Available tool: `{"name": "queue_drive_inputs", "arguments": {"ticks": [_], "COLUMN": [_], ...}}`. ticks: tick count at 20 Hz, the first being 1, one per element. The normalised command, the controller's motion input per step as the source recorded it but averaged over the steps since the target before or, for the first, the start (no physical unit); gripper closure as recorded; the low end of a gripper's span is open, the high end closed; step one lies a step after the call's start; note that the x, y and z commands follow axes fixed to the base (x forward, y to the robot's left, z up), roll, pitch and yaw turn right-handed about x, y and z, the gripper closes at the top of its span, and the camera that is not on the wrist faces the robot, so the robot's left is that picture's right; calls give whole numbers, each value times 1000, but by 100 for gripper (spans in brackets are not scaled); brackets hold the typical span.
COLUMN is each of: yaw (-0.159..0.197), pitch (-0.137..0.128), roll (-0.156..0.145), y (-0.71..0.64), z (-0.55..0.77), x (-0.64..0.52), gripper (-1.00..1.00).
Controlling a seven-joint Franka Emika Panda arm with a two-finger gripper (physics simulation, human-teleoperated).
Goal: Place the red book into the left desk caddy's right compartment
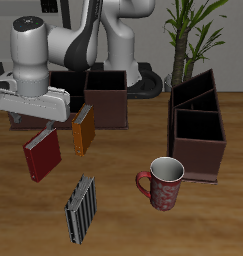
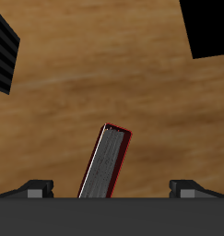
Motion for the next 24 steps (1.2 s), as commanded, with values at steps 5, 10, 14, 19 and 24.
{"name": "queue_drive_inputs", "arguments": {"ticks": [5,10,14,19,24], "yaw": [-37,-14,-28,-7,-9], "pitch": [47,42,60,54,-14], "roll": [-16,-7,-7,-2,2], "y": [-107,33,83,90,20], "z": [-384,-370,-433,-374,159], "x": [68,18,111,75,-33], "gripper": [-100,-100,-100,100,100]}}
